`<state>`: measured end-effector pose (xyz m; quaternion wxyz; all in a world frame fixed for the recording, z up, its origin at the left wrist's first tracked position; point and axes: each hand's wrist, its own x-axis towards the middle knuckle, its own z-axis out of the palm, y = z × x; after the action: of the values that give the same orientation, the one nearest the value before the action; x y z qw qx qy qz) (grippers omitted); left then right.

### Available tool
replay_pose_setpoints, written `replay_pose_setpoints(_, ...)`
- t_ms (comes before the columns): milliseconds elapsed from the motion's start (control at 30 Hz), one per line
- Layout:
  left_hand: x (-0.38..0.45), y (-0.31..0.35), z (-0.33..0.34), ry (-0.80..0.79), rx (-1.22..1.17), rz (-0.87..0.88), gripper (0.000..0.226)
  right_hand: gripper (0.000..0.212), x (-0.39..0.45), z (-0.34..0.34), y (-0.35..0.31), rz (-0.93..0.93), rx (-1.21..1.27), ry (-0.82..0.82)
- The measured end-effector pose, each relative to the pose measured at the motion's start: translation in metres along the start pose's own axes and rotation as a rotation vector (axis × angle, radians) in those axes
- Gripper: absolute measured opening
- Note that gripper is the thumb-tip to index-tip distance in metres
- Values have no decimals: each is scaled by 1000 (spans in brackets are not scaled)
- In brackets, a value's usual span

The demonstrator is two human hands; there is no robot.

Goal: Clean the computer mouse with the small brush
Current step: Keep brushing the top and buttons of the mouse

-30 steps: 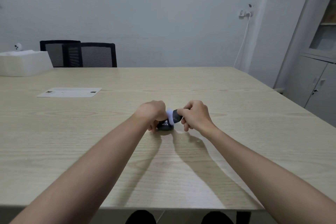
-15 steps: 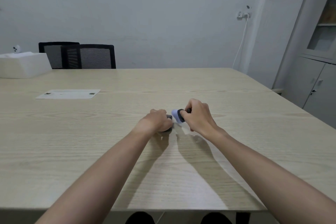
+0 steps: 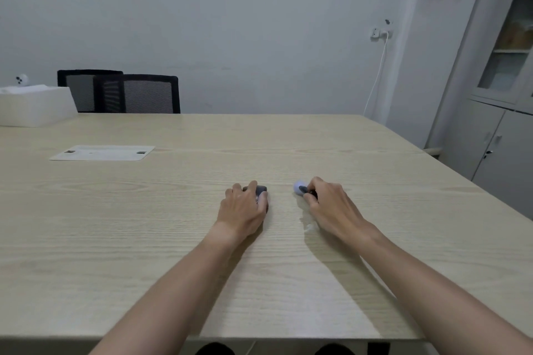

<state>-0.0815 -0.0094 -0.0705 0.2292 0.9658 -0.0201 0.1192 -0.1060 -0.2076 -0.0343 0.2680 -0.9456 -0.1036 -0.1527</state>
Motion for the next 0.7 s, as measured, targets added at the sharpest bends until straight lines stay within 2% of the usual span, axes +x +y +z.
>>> replay_pose_setpoints(133, -8, 0, 2, 87, 101, 6, 38, 15, -9, 1, -5, -74, -50, 9)
replay_pose_setpoints(233, -8, 0, 4, 80, 99, -7, 42, 10, -9, 8, -3, -72, -114, 19)
replay_pose_setpoints(467, -10, -2, 8, 101, 54, -33, 62, 14, -3, 19, 4, -36, -138, -27)
replay_pose_setpoints(700, -14, -2, 8, 105, 71, -8, 72, 15, -2, 24, -3, -60, -154, -53)
